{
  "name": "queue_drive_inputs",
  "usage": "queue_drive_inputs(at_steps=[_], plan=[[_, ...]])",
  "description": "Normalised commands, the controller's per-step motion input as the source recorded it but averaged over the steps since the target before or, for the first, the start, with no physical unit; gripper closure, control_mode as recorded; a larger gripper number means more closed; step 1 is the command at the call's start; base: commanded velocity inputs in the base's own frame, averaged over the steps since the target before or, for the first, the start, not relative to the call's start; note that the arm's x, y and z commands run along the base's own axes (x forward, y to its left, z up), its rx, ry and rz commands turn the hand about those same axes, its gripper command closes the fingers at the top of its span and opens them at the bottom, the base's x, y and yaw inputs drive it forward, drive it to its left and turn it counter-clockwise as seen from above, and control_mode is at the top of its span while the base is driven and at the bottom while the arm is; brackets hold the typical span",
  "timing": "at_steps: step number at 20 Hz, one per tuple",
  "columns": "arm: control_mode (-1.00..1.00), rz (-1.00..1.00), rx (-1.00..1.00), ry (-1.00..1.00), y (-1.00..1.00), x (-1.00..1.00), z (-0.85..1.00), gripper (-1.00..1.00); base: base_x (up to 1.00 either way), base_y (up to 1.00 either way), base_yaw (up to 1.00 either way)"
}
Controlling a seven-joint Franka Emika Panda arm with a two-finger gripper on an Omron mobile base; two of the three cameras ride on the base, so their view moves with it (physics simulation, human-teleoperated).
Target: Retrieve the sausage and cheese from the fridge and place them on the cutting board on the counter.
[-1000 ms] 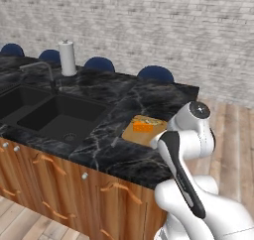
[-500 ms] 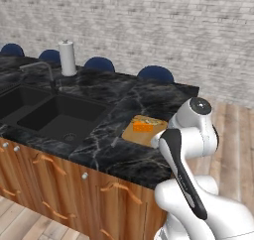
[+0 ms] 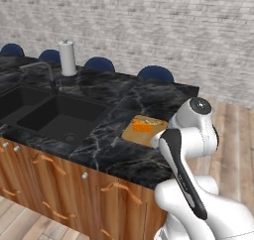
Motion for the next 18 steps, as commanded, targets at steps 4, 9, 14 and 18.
queue_drive_inputs(at_steps=[4,9,14,18], plan=[[1.0,0.0,0.0,0.0,0.0,0.0,0.0,-1.0,-0.82,0.03,0.02],[1.0,0.0,0.0,0.0,0.0,0.0,0.0,-1.0,-0.45,0.01,0.66],[1.0,0.0,0.0,0.0,0.0,0.0,0.0,-1.0,0.0,0.0,1.0],[1.0,0.0,0.0,0.0,0.0,0.0,0.0,-1.0,0.0,0.0,1.0]])
